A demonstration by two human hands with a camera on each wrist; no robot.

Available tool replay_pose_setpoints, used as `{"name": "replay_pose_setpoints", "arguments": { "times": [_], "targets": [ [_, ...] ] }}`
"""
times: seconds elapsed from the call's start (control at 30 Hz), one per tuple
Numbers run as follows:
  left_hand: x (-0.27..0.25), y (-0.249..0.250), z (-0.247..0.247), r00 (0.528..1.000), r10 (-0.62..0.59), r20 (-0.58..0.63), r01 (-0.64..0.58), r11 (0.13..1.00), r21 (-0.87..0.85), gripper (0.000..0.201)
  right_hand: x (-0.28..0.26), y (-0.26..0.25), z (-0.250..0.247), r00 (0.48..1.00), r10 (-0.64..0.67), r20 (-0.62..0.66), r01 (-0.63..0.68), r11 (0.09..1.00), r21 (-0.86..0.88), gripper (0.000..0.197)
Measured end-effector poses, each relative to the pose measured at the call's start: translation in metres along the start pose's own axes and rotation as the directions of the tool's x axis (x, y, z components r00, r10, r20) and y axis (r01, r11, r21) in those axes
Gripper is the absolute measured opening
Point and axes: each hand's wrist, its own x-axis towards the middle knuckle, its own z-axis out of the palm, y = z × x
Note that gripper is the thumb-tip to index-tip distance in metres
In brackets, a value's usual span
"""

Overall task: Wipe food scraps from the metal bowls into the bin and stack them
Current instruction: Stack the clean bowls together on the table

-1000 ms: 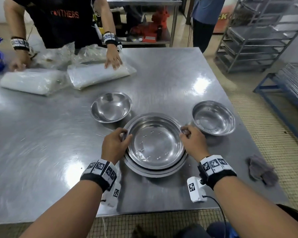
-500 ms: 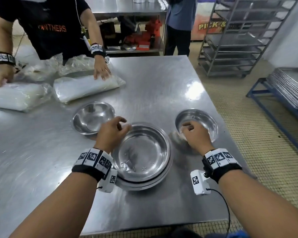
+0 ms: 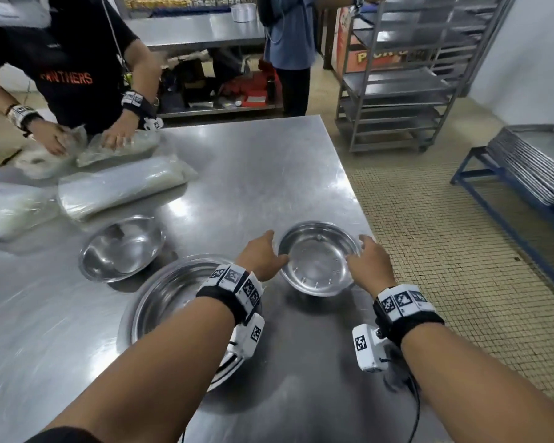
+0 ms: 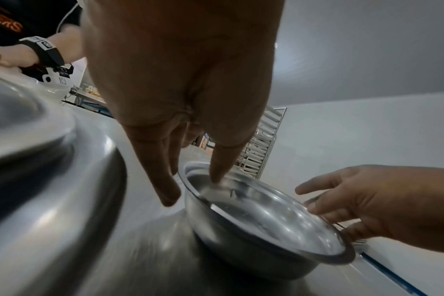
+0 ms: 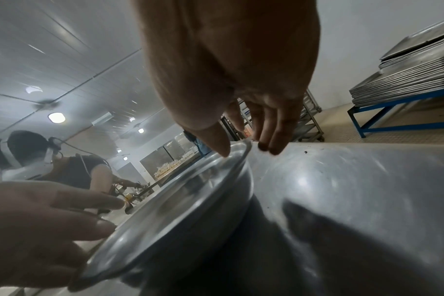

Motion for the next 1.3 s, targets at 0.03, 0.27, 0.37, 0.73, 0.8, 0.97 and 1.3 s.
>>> {"name": "replay_pose_setpoints", "arguments": {
  "times": [0.03,0.27,0.37,0.73,0.8,0.97,1.3],
  "targets": [
    [0.004,0.004,0.005,1.000,-0.018,0.016,0.018,0.999,0.030,0.064,0.004,0.003,-0.002,1.000,0.005,0.006,-0.005,0.999,-0.050,0.064],
    [0.023,0.007,0.024,0.992,-0.110,0.067,0.108,0.994,0.030,0.028,0.018,0.024,-0.010,0.988,-0.015,0.155,0.030,0.995,-0.094,0.019],
    [0.021,0.009,0.023,0.984,-0.154,0.087,0.159,0.985,-0.060,0.034,0.025,0.027,-0.018,0.988,-0.027,0.155,0.038,0.997,-0.070,0.015],
    [-0.011,-0.021,-0.036,0.976,-0.074,-0.203,-0.031,0.882,-0.471,0.065,0.007,-0.028,-0.028,0.975,-0.208,0.074,0.179,0.940,0.290,0.035],
    [-0.024,-0.035,-0.046,0.967,-0.064,-0.247,-0.059,0.886,-0.460,0.060,-0.004,-0.041,-0.021,0.967,-0.245,0.065,0.213,0.926,0.312,0.036],
    [-0.063,-0.083,-0.070,0.961,-0.094,-0.262,-0.071,0.828,-0.557,0.055,-0.039,-0.074,0.012,0.951,-0.297,0.087,0.248,0.899,0.361,0.035],
    [-0.132,-0.190,-0.094,0.964,-0.117,-0.240,-0.026,0.855,-0.518,0.060,-0.117,-0.119,0.086,0.935,-0.321,0.148,0.255,0.902,0.348,0.037]
  ]
}}
